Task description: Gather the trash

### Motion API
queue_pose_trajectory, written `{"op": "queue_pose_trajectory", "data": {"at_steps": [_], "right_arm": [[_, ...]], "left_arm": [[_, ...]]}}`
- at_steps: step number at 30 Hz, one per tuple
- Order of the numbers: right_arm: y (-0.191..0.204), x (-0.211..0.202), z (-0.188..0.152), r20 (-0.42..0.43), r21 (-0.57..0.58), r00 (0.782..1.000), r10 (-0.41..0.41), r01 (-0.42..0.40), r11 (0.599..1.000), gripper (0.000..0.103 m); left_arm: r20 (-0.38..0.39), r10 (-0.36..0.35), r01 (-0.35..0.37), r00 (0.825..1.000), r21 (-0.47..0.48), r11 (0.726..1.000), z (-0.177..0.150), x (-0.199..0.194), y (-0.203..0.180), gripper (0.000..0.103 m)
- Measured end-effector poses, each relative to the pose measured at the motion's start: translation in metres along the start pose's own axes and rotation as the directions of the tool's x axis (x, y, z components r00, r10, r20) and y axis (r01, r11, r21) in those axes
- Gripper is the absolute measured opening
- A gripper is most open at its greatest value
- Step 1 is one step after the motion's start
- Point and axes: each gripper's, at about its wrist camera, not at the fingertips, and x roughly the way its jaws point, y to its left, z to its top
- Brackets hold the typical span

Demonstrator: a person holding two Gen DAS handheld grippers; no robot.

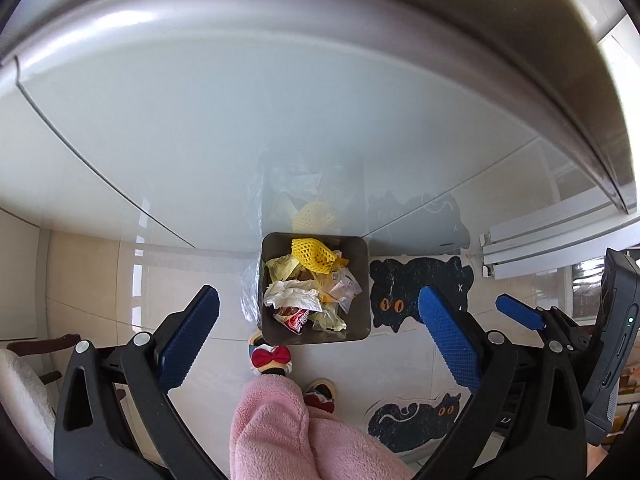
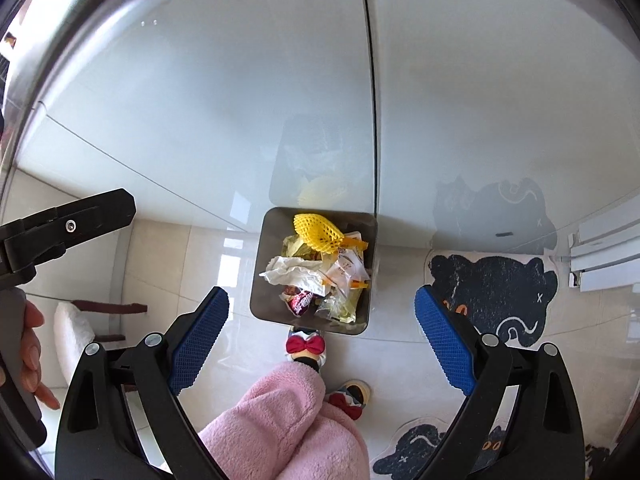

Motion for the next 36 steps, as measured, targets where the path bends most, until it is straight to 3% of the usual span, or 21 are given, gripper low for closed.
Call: {"op": "queue_pose_trajectory", "data": {"at_steps": [8, 12, 21, 26, 36], "right_arm": [[0.007, -0.101, 0.018, 0.130, 0.014, 0.991, -0.020, 0.019, 1.000, 0.100], [0.017, -0.153, 0.030, 0.200, -0.004, 0.980, -0.023, 0.025, 1.000, 0.100], [0.048, -0.259, 0.053, 0.361, -0.020, 0.928, -0.091, 0.105, 0.994, 0.100], [0.065, -0.314, 0.060, 0.466, -0.006, 0.876, -0.124, 0.144, 0.990, 0.100], [0.086, -0.372, 0.082, 0.562, 0.043, 0.808, -0.178, 0.187, 0.981, 0.100]], "left_arm": [[0.140, 0.032, -0.035, 0.990, 0.021, 0.999, 0.003, -0.107, -0.015, 0.095], [0.231, 0.057, -0.066, 0.971, 0.032, 0.997, 0.006, -0.163, -0.025, 0.095], [0.416, 0.116, -0.136, 0.902, 0.018, 0.991, 0.014, -0.272, -0.039, 0.095], [0.485, 0.119, -0.152, 0.866, 0.030, 0.988, 0.019, -0.314, -0.047, 0.095], [0.597, 0.104, -0.162, 0.795, 0.045, 0.986, 0.035, -0.374, -0.057, 0.095]]}}
